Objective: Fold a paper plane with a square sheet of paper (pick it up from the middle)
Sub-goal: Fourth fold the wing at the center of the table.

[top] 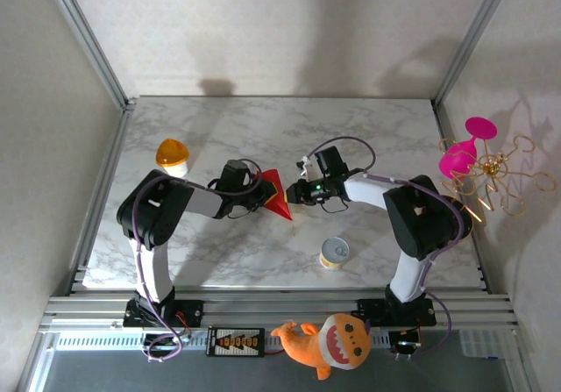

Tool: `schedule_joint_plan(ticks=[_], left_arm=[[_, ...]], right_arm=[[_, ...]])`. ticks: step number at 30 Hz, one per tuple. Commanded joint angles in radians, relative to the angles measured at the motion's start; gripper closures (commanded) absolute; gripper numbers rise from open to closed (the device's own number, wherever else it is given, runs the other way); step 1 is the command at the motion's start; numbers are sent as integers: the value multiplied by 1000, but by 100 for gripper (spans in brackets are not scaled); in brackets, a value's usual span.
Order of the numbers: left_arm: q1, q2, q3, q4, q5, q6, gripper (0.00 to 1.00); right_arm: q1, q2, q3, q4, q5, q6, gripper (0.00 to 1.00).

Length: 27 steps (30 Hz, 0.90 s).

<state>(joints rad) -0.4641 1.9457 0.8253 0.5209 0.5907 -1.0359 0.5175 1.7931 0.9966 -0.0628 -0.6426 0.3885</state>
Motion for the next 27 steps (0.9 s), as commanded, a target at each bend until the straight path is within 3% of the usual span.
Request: schedule_joint_plan(ticks=[1,10,27], left_arm=[[-8,68,-26,-190,-114,36,85],[-8,67,-24,-215,-114,36,85],[-11,81,-15,-241,-112,40,83]], right_arm=[[17,-24,-9,17,-8,-25,79],[68,57,38,8,-34,-38,87],[77,123,46,-34,35,-41,88]])
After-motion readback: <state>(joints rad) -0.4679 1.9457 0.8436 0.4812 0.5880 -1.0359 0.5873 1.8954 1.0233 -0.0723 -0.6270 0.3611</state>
